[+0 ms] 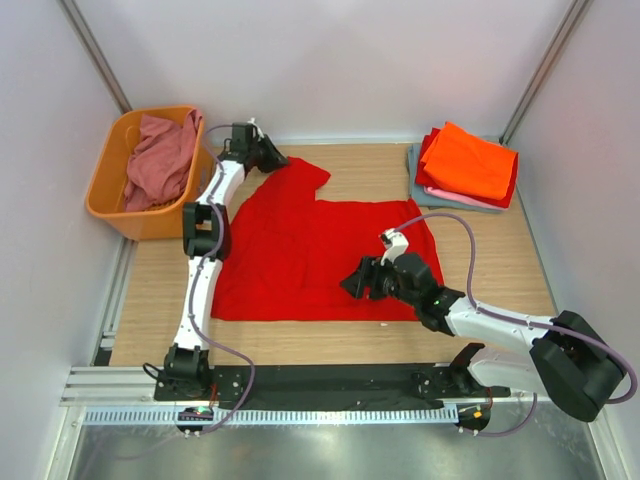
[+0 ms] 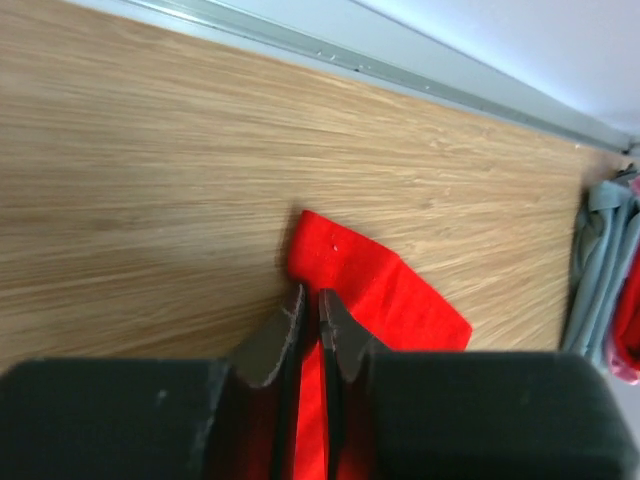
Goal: Fold and stack the t-shirts
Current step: Fold the tshirt
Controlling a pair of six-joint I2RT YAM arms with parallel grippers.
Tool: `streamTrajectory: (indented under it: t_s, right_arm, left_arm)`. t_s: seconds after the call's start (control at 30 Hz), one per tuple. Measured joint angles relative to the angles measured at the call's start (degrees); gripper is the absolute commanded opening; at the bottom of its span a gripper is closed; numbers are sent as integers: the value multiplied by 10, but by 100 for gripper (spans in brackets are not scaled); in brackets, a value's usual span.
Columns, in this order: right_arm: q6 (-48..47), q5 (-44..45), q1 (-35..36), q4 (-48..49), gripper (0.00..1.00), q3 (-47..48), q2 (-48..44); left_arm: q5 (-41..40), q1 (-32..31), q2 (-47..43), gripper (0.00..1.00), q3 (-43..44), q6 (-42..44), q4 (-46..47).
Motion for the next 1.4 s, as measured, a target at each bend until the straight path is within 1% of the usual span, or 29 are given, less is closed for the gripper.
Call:
streamTrajectory:
  t_s: [0.17,0.23,0.4,0.5,0.57,0.67,0.83,0.93,1.0,1.07,1.17,1.3,1.4]
  right_arm:
    - [2,-3,-3,2,73,-3,0]
    - [2,-4,-3,4,73,-5,-1]
    - [2,-4,-4,5,73,-17,-25]
    - [1,-2,-4,-5,73,-20,-54]
    - [-2,11,-4,-30,73,-11,-74]
    - [-14,61,-4,-106,76,48,-88]
    - [-44,190,-8,-259,86,236,-79]
    - [-56,264,-29,-330,87,357,-38]
    - [-64,282,-61,-364,86,414,-3]
    - [-71,277,-111,-395,84,457,41]
    - [-83,254,-188,-439,82,509,135]
    - [-97,219,-249,-484,78,544,238]
    - [-109,189,-285,-497,75,556,293]
  left_arm:
    - [6,-1,3,0,-4,2,8]
    - [11,-1,-3,0,-20,2,19]
    - [13,-3,-65,0,-110,7,7]
    - [8,-8,-114,0,-164,21,-32]
    - [1,-13,-151,0,-189,35,-63]
    - [-15,-23,-218,0,-228,56,-99]
    - [-45,-44,-340,0,-292,95,-142]
    - [-67,-59,-403,0,-335,114,-164]
    - [-79,-68,-440,0,-370,124,-175]
    - [-90,-77,-478,0,-413,132,-183]
    - [-105,-89,-531,0,-486,139,-195]
    - [-123,-92,-596,0,-576,144,-202]
    - [-138,-91,-643,0,-626,151,-212]
